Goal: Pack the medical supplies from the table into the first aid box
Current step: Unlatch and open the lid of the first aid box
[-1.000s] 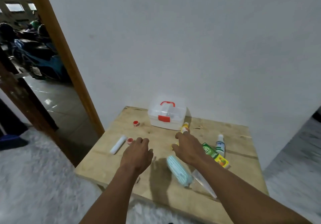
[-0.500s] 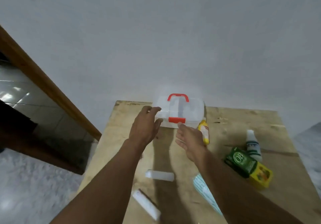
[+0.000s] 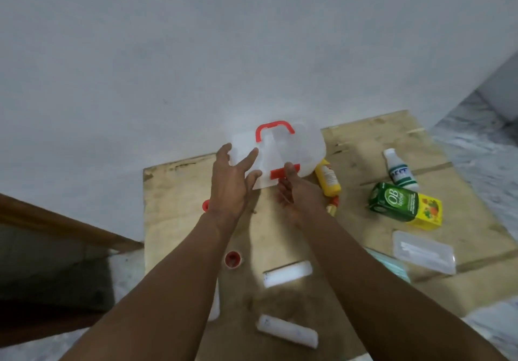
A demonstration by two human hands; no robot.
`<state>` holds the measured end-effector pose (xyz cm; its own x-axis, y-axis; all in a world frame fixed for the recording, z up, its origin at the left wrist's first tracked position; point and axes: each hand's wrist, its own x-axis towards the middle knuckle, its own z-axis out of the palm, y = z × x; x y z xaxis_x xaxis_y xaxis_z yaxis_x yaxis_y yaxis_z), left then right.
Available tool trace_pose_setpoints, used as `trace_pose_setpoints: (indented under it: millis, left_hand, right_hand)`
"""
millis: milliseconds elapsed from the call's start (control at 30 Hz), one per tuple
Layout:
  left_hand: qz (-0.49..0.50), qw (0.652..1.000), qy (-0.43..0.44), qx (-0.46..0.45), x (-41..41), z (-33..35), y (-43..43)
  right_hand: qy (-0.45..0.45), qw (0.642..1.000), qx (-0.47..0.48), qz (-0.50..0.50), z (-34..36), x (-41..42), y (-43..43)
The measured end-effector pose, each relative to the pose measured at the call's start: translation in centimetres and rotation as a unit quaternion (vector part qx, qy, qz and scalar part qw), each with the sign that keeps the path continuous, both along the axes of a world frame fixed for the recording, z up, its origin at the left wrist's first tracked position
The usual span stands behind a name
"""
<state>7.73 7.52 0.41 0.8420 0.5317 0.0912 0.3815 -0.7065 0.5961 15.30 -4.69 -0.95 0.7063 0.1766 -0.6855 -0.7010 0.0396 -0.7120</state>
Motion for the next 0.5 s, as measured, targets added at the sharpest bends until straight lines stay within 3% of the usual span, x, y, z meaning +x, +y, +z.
trace_pose_setpoints:
  millis: [233,367,500]
  left_hand:
    - [0.01,1.0,-0.006,-0.015,0.2,-0.2,0.2]
    - [0.013,1.0,0.011,-0.003,0.3,-0.2,0.0]
    - [0.033,0.999,0.005,-0.014,0.4,0.2,-0.4]
  right_hand:
    - [-0.037,0.998,0.009,-0.052,0.7,-0.9,0.6]
    - [-0.183,0.977,-0.11,-0.007,0.5,-1.1,-0.1]
    - [-0.326,0.924,-0.175,0.1,1.7,0.2,-1.5]
